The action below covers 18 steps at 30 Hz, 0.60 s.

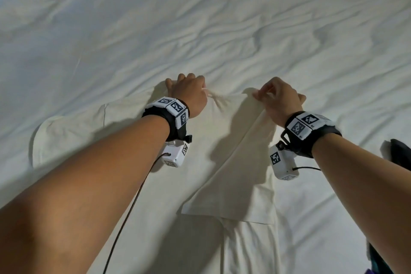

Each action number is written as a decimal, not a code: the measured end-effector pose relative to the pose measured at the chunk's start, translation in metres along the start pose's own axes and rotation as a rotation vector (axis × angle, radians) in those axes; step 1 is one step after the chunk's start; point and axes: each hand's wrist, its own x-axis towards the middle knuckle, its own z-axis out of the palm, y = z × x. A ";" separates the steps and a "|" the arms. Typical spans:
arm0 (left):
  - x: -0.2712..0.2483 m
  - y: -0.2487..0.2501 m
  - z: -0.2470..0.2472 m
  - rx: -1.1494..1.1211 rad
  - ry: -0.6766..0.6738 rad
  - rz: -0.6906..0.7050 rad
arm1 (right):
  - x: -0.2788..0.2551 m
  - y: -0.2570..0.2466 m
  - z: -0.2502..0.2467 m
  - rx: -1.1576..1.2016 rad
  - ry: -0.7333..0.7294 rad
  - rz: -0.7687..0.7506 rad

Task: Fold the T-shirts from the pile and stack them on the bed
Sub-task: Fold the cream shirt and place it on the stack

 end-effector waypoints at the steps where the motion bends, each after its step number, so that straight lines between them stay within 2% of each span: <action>1: 0.000 0.002 0.002 -0.015 -0.006 -0.008 | -0.001 0.001 0.001 0.023 0.034 0.018; 5: 0.002 0.015 0.002 -0.096 -0.051 -0.013 | 0.000 -0.005 0.004 -0.079 -0.023 0.126; 9: 0.007 0.030 -0.001 -0.063 -0.127 0.032 | 0.010 -0.016 0.003 -0.339 -0.110 0.148; 13: 0.007 0.032 -0.001 -0.154 -0.093 0.065 | 0.011 -0.021 0.004 -0.500 -0.204 0.127; 18: -0.001 0.032 0.004 -0.221 0.039 0.107 | 0.014 -0.021 -0.007 -0.395 -0.309 0.135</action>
